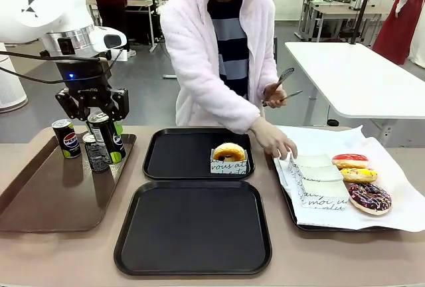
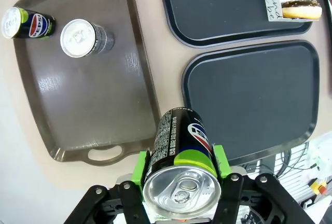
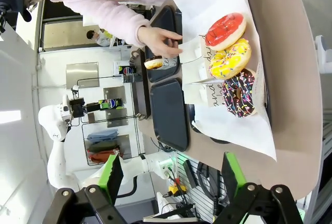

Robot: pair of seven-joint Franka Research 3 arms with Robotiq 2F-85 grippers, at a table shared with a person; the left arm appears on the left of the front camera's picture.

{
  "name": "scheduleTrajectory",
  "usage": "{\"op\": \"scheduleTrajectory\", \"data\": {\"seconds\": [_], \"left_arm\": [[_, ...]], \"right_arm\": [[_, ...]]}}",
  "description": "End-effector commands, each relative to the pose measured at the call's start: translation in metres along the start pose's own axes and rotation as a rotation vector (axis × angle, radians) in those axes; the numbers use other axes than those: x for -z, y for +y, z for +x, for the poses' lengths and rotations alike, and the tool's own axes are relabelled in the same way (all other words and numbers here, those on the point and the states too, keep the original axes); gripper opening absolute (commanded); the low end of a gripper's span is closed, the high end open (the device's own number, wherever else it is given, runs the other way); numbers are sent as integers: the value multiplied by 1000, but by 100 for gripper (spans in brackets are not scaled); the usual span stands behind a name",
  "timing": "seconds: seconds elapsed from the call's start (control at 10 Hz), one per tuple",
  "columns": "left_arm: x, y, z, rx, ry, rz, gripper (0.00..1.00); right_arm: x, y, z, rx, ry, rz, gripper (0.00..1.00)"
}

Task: Set up donuts and drinks on trays.
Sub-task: Pick up one Pepsi coke and place it on the Flat Tray.

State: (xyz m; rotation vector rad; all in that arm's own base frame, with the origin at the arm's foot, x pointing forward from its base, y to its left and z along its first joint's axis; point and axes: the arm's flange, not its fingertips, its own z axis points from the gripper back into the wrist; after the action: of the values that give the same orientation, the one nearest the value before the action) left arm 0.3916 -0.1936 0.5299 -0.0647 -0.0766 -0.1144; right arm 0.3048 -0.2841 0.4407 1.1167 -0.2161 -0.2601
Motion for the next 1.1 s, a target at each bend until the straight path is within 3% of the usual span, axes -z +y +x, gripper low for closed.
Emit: {"op": "scheduleTrajectory", "data": {"seconds": [0.0,0.1,0.3,0.6,0.7,0.8,1.0], "left_arm": [[-5,-1,3,-9,-4,-35,58],[0,0,0,0,0,0,58],[5,-22,35,-94,20,-132,58],[28,-52,73,-76,-20,-212,58],[25,-47,69,-92,49,-183,58],[1,-26,35,-63,157,-109,58],[-43,17,-51,136,193,-94,58]], "right_arm": [[0,0,0,-9,-4,16,100],[0,0,0,-9,-4,16,100],[0,0,0,-9,-4,16,100],[0,0,0,-9,-4,16,100],[0,0,0,-9,-4,16,100],[0,0,0,-9,-4,16,100],[0,0,0,-9,-4,16,100]]}}
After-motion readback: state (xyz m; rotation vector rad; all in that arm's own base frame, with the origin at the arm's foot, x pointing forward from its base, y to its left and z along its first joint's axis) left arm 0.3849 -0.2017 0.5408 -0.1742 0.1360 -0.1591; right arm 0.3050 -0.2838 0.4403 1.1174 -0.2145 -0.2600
